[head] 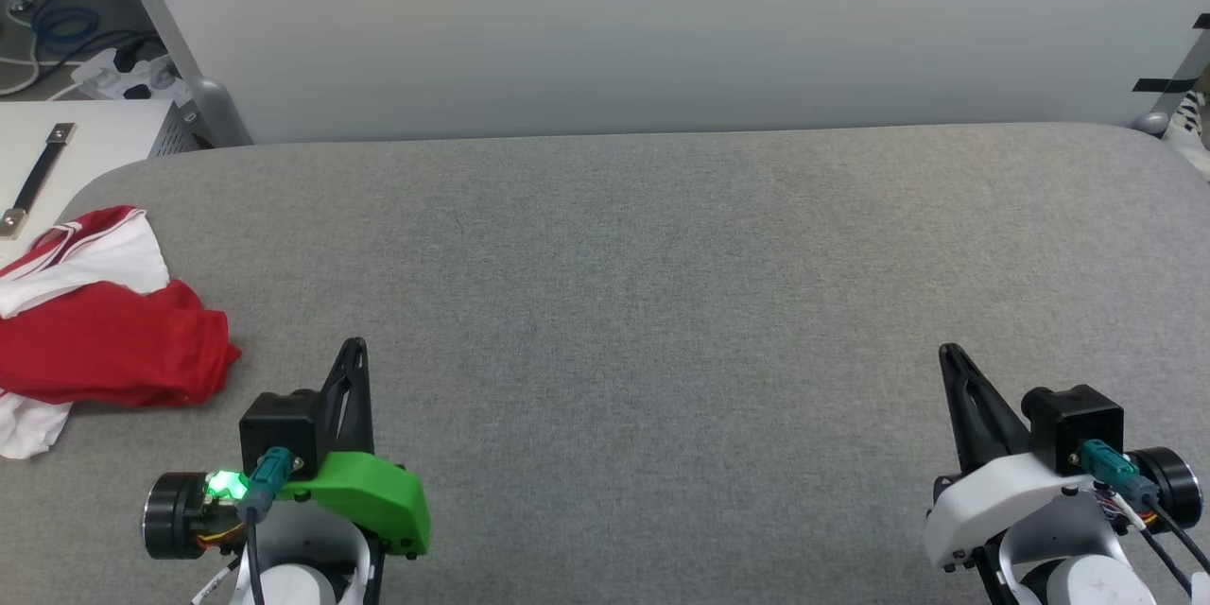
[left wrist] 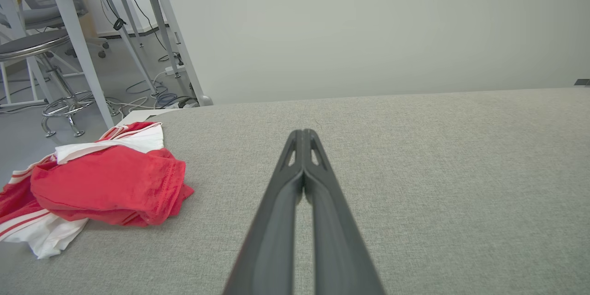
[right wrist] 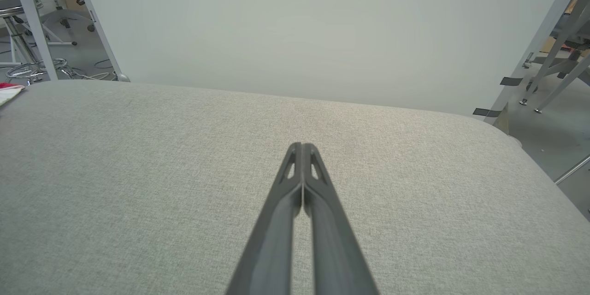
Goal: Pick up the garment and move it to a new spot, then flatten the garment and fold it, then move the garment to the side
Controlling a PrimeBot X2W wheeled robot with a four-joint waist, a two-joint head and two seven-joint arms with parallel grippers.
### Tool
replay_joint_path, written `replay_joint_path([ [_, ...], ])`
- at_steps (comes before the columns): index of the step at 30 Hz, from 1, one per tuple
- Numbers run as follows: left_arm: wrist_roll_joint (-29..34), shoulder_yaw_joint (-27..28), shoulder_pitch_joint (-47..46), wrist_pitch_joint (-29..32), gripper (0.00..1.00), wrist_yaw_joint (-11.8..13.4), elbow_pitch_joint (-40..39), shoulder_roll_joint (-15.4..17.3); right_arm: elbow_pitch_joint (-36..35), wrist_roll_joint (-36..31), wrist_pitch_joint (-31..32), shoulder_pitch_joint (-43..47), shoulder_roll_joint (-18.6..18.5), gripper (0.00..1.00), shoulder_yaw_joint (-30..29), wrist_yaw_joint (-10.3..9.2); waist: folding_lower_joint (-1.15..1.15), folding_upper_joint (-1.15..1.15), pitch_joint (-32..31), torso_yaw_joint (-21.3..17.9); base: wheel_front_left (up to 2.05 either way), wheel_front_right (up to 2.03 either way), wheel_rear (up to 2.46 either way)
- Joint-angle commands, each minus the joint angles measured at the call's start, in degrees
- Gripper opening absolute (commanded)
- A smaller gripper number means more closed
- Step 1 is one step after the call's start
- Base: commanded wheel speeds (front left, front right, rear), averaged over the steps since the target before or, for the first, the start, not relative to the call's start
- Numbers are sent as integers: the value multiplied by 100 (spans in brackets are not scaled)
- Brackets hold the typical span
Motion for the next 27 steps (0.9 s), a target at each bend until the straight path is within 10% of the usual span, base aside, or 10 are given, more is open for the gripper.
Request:
replay_joint_path([
  [1, 55, -6, 68, -4, 0, 25, -9, -34, -21, -54, 15, 39, 10, 0, -5, -5, 0, 0, 0, 0, 0, 0, 0],
  [27, 55, -6, 68, -4, 0, 25, -9, -34, -21, -54, 15, 39, 10, 0, -5, -5, 0, 0, 0, 0, 0, 0, 0],
])
